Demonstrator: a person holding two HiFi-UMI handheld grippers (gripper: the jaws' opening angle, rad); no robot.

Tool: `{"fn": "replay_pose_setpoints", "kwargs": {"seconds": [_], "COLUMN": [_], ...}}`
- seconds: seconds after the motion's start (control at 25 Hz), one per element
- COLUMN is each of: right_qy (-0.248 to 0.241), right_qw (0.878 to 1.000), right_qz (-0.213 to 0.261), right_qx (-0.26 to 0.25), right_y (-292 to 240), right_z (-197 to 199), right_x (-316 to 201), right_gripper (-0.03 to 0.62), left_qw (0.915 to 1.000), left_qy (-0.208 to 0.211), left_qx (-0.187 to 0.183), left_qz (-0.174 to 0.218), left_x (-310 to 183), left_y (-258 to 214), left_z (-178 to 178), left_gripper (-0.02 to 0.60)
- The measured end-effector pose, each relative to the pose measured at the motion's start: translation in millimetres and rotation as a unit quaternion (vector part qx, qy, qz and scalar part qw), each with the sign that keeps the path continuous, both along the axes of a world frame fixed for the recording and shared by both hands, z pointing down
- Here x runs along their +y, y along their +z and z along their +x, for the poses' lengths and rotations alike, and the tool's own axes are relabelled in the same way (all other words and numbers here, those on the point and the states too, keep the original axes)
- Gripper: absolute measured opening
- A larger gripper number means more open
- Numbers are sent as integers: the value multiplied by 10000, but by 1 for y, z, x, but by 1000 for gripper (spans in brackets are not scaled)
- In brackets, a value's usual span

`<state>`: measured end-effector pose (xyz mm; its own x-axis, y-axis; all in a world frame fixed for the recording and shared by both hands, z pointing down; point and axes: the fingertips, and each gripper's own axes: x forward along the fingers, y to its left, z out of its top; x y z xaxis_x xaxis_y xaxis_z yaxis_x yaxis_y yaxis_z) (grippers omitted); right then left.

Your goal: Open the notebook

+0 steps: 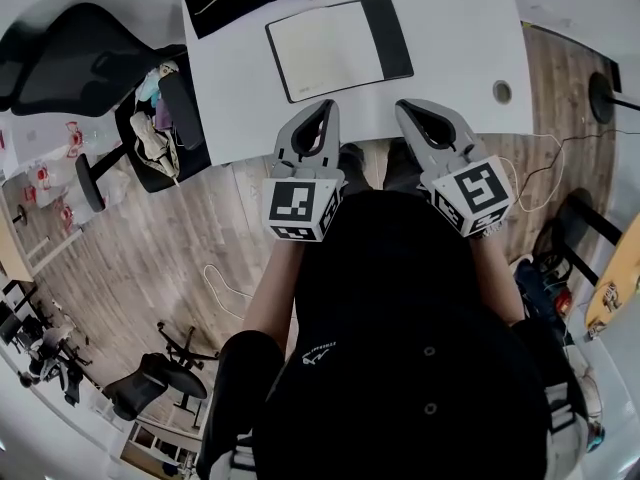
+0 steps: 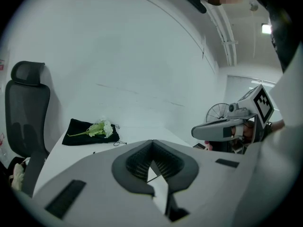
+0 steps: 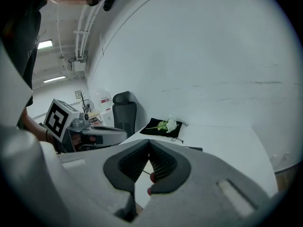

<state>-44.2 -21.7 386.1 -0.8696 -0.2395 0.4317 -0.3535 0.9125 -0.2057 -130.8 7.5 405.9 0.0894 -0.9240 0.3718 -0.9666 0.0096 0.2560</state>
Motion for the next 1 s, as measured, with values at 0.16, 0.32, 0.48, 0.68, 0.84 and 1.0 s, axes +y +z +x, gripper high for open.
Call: {"fn": "replay_pose_setpoints", "kwargs": {"seconds": [0.16, 0.32, 0.48, 0.68, 0.84, 1.0], "right_qy": [39, 94, 148, 330, 443, 525], "right_qw": [9998, 9990, 9976, 9951, 9926, 9903], "right_qz": [183, 377, 544, 669, 775, 832], "right_qx": [-115, -241, -395, -647, -825, -984], "right_y": [-15, -36, -57, -83, -100, -113], "right_z": [2, 10, 15, 24, 29, 32], "right_x": [-6, -10, -15, -22, -32, -39], "right_gripper": [5, 5, 5, 5, 5, 5], "left_qw": [9997, 9988, 9977, 9959, 9944, 9931], "left_qy": [-110, -190, -45, 94, 119, 152], "left_qx": [-24, -34, -150, -289, -339, -397], "left_qz": [216, 456, 662, 858, 993, 1095], "left_x": [-4, -9, -14, -20, -25, -26], "left_y": [-16, -37, -58, -79, -95, -106], "left_z": [-5, -7, -2, 5, 5, 5], "left_gripper": [6, 6, 6, 6, 6, 6]}}
